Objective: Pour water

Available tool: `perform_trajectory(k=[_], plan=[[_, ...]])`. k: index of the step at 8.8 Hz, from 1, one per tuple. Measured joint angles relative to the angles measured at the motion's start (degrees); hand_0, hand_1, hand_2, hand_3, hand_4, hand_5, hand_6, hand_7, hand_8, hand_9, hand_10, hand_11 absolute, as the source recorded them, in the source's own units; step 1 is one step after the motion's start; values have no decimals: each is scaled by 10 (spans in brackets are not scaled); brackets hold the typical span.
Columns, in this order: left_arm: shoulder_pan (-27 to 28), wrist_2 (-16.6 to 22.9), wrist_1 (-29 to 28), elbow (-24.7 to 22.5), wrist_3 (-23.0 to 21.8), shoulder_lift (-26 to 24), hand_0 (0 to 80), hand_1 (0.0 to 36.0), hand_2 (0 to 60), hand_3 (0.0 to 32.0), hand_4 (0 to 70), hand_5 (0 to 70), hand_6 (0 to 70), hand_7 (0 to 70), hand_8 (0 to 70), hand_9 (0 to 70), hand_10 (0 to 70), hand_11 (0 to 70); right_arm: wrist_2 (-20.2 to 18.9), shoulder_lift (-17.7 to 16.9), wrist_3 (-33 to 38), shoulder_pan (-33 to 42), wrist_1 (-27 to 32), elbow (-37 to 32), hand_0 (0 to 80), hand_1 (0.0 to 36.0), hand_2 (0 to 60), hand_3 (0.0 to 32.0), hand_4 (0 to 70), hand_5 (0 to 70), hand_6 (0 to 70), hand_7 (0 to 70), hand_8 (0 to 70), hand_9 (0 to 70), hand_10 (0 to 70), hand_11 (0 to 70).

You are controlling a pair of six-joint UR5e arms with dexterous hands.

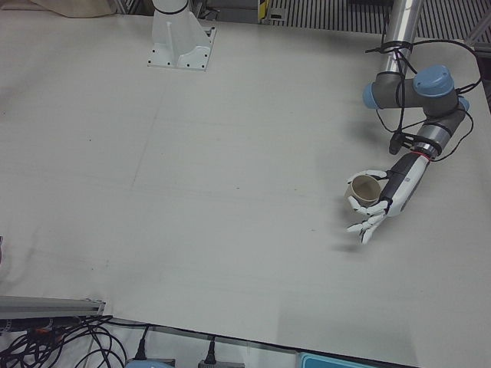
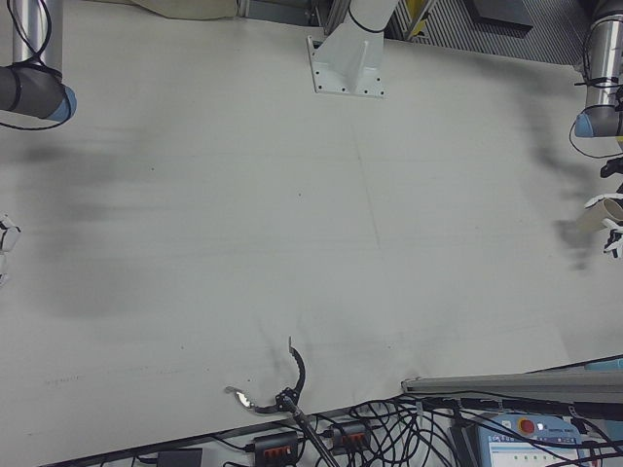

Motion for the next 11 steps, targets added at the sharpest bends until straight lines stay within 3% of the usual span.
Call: perform_trajectory(k=[1,3,4,5,6,7,8,10,11], plan=[[0,0,-14,17,7,-2,800,360,600,0,463,700,163,170,57,20,48,111,45,13,0,-40,9,-26,728,360,600,0,2,268,571,610,611,700,305,473],[1,0,-33,43,23,-5,800,360,600,0,458,700,164,172,58,20,49,113,79,23,-2,-72,35,-51,728,360,600,0,42,267,596,643,600,700,285,447],[1,-1,-39,52,36,-6,800,360,466,0,440,700,164,174,55,20,42,98,84,24,-1,-77,42,-56,764,360,600,0,66,257,577,641,586,700,261,414],[1,-1,-42,57,47,-7,800,318,98,0,373,700,149,158,38,17,20,55,86,23,1,-78,45,-58,724,329,224,0,3,177,358,395,357,465,46,90],[1,-1,-42,60,59,-7,710,244,11,0,374,700,141,149,27,15,8,32,87,21,5,-76,46,-58,597,226,0,0,0,102,167,88,101,93,0,0],[1,-2,-41,65,69,-7,618,198,0,0,386,548,135,144,20,14,0,16,87,15,12,-74,49,-57,560,184,0,0,0,65,67,0,3,0,0,0],[1,-2,-42,71,74,-7,607,188,0,0,391,351,131,141,19,14,0,11,87,9,18,-69,53,-54,548,172,0,2,0,53,24,0,0,0,0,0],[1,-2,-46,79,78,-4,570,157,0,0,405,14,123,135,14,13,0,0,85,-3,26,-60,56,-45,537,166,0,52,0,46,0,0,0,0,0,0],[1,-2,-47,82,79,-3,542,134,0,0,387,0,115,126,13,11,0,0,83,-8,28,-57,57,-40,537,168,0,74,0,45,0,0,0,0,0,0]])
